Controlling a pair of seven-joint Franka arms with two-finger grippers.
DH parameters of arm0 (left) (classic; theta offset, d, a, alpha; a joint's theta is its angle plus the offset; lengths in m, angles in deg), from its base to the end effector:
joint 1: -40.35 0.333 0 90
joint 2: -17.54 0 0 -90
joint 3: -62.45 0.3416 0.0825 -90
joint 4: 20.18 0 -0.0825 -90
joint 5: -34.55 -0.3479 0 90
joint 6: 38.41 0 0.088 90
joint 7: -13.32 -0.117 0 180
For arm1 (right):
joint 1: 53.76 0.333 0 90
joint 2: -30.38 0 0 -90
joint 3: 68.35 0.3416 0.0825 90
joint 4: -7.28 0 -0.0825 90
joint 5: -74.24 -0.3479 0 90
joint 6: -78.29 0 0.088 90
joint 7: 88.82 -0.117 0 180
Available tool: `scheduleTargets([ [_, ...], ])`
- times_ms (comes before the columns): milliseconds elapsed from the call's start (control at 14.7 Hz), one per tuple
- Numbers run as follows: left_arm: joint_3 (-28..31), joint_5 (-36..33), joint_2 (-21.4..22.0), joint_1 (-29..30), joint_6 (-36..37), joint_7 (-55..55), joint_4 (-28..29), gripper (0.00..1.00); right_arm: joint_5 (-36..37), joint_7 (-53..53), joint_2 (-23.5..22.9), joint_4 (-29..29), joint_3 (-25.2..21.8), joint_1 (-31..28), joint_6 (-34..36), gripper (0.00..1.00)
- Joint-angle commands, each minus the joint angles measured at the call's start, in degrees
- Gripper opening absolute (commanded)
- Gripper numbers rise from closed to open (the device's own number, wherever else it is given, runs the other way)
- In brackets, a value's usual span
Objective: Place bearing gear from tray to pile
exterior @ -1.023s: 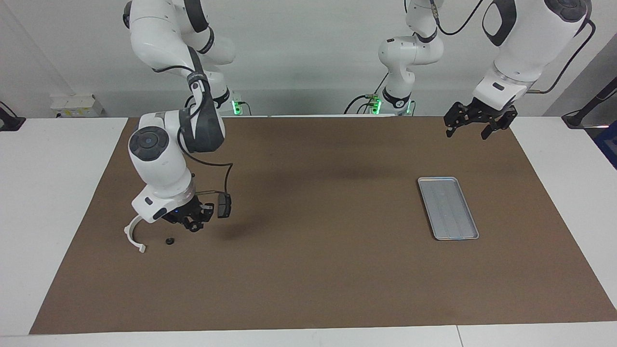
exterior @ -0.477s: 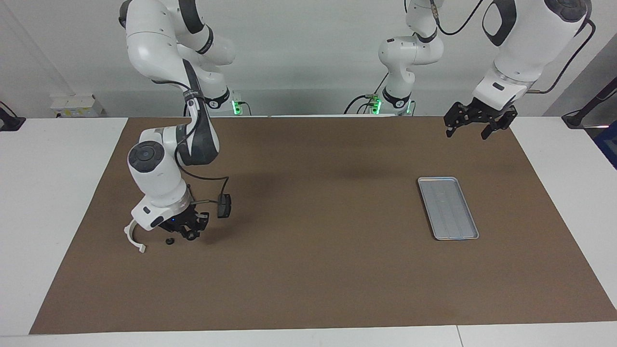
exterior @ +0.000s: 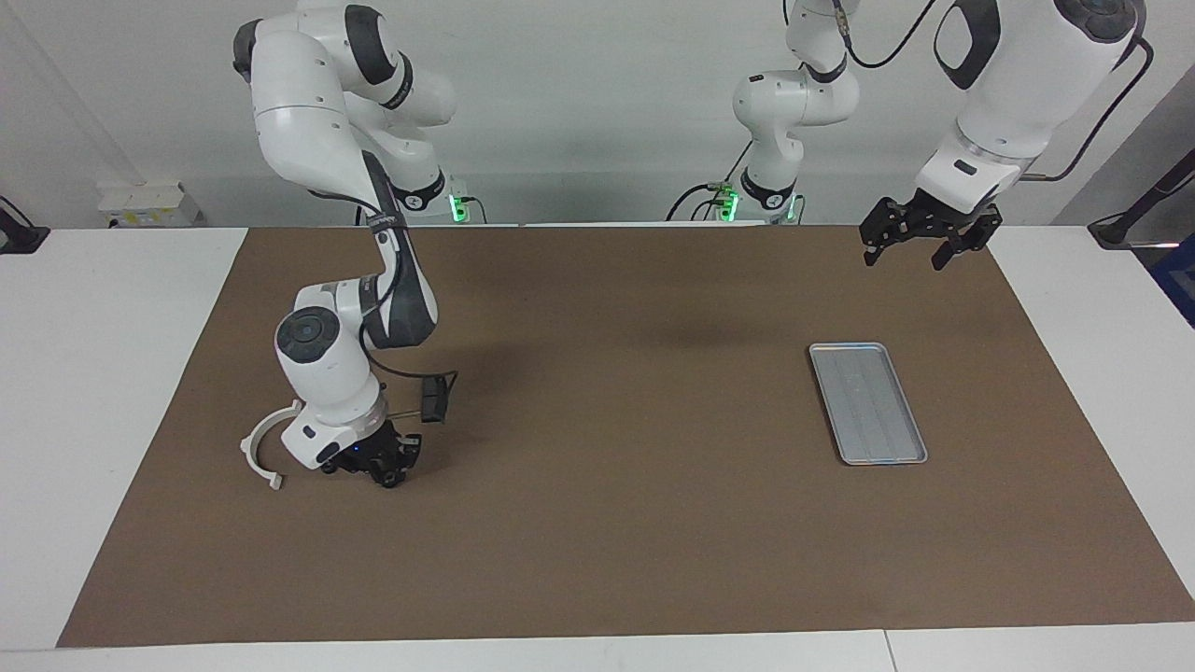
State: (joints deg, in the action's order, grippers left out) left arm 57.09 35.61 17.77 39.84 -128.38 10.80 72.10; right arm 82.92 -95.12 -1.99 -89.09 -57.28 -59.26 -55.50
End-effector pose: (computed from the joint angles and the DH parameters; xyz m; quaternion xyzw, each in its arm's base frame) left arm 0.5125 -0.0550 0.6248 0.9971 -0.0730 -0.0184 0.0085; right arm 0.6724 0.0433 0.3208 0.9984 0.0261 0.0509 0.0012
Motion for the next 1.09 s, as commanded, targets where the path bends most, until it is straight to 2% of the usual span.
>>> scheduleTargets([
  [0,-0.2,-0.5,1.5,0.2,-0.8,-0.2,1.6,1.0,-1.1,0.4,0.4,-1.3,0.6,-0.6,-1.4,0.0],
  [205,-0.2,-0.5,1.5,0.2,-0.8,-0.2,1.6,1.0,-1.1,-0.7,0.5,-1.6,0.6,-0.3,-1.1,0.01],
  [273,-0.2,-0.5,1.5,0.2,-0.8,-0.2,1.6,1.0,-1.1,-1.1,0.5,-1.5,0.6,-0.2,-1.0,0.59],
  [341,-0.2,-0.5,1.5,0.2,-0.8,-0.2,1.6,1.0,-1.1,-1.0,0.6,-1.5,0.6,-0.1,-0.9,1.0],
  [614,-0.2,-0.5,1.5,0.2,-0.8,-0.2,1.6,1.0,-0.7,-0.9,2.0,-1.4,0.5,0.0,0.8,1.0],
  [1023,-0.2,-0.5,1.5,0.2,-0.8,-0.2,1.6,1.0,-0.7,0.1,8.4,-1.3,0.6,-1.0,8.6,1.0],
])
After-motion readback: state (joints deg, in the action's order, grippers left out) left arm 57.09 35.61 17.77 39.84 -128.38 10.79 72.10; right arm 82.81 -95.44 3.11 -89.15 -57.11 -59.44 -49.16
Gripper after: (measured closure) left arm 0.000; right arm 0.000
